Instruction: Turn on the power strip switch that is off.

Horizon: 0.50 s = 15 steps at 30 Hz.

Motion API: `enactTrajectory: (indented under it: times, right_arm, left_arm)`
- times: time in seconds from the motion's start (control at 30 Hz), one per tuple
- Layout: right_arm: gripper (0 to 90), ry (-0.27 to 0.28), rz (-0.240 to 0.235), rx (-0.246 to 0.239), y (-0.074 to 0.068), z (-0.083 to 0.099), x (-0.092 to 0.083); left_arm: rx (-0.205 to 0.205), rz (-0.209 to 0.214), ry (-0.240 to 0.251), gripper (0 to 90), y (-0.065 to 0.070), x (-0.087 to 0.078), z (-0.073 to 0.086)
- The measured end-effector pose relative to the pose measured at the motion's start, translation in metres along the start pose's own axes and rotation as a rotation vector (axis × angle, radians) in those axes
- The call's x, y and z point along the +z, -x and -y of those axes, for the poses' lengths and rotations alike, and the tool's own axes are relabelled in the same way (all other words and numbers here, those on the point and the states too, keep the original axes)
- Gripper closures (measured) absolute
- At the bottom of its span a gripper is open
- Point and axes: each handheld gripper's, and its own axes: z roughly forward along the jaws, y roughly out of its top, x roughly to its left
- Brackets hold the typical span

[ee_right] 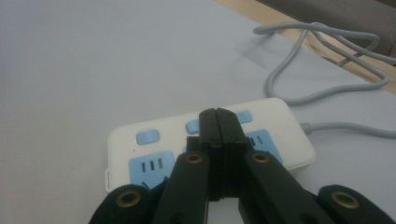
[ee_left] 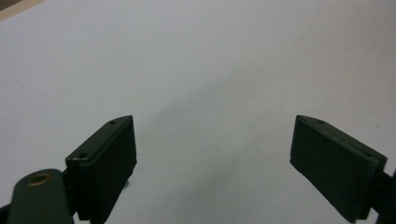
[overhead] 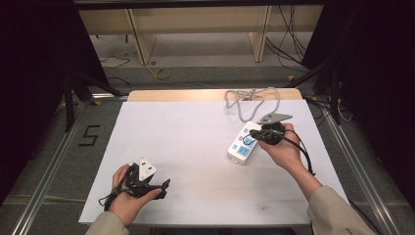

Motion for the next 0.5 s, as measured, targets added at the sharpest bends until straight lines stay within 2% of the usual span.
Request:
enactTrajectory:
  times: [0.5]
  right_arm:
    - [90.0, -0.012, 0.002, 0.001, 0.0009, -0.0054, 0.0081]
  left_arm:
    - [-0.002, 0.002, 0.0, 14.0, 0.0001, 0.0003, 0.0002]
